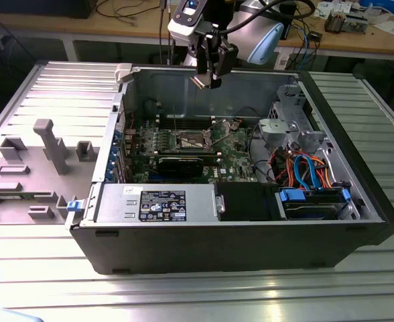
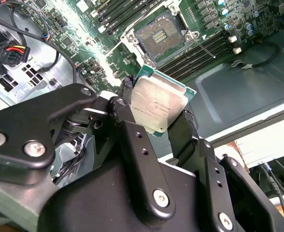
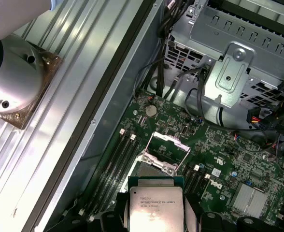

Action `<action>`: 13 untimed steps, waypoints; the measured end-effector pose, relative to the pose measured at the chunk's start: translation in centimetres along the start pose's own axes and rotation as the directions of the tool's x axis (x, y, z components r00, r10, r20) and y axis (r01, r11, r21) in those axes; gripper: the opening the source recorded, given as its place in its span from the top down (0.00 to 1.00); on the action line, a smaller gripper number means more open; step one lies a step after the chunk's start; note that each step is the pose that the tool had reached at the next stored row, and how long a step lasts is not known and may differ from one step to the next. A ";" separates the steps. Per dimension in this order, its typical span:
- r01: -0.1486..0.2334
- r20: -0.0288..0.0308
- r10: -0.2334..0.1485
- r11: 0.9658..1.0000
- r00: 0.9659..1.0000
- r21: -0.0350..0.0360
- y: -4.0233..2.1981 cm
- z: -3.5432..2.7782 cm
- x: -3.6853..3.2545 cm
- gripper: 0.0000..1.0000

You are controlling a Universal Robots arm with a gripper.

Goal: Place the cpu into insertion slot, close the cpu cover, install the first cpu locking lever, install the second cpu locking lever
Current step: 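Place the cpu into insertion slot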

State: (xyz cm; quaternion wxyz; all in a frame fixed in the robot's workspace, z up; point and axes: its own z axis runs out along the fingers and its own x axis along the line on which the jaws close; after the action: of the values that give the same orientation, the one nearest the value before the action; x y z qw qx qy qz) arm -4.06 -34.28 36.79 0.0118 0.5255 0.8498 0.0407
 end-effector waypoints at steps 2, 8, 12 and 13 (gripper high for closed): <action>-0.007 0.001 0.007 1.000 1.000 0.000 0.00 0.01 0.00 0.46; -0.069 0.005 0.069 0.998 0.998 0.000 -0.02 0.22 0.00 0.46; -0.099 0.008 0.099 0.995 0.995 0.003 -0.11 0.73 0.08 0.46; -0.104 0.008 0.104 0.995 0.994 0.003 -0.11 0.85 0.10 0.46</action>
State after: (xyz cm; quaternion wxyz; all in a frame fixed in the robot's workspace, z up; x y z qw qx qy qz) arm -4.16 -34.20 35.94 0.0120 0.5694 0.8211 0.0375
